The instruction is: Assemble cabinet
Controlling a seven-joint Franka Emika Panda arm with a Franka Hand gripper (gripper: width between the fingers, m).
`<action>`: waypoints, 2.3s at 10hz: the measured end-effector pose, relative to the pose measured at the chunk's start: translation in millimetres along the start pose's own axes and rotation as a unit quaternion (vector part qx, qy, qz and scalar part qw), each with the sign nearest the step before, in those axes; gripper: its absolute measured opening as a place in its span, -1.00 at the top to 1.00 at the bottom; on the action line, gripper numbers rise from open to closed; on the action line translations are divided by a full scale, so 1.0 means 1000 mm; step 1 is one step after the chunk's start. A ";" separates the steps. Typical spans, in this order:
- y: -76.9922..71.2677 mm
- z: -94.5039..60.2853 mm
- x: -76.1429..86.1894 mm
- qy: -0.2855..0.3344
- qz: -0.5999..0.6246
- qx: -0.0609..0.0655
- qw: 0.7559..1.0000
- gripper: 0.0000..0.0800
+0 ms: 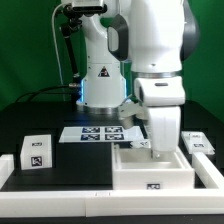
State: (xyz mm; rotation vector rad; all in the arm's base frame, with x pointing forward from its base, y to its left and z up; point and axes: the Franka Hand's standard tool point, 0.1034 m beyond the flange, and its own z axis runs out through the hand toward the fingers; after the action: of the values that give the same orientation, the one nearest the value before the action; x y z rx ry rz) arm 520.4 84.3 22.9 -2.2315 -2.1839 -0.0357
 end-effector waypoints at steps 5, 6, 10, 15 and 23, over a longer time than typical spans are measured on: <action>0.001 -0.001 0.024 0.002 0.002 0.017 1.000 0.91; 0.001 -0.002 0.023 0.000 0.002 0.020 1.000 0.91; 0.001 -0.001 0.022 0.000 0.003 0.021 1.000 0.09; -0.021 -0.027 0.032 -0.003 0.017 0.011 1.000 -0.94; -0.072 -0.035 0.085 0.011 0.053 0.002 0.999 -0.99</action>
Offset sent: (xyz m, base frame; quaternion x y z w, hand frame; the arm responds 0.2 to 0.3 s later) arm 0.0188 0.0293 0.0028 -0.0107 0.0039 0.0206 0.9997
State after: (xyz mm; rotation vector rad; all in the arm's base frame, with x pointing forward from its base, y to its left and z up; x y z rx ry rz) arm 450.4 169.5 60.5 -2.3291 -2.0496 -0.0548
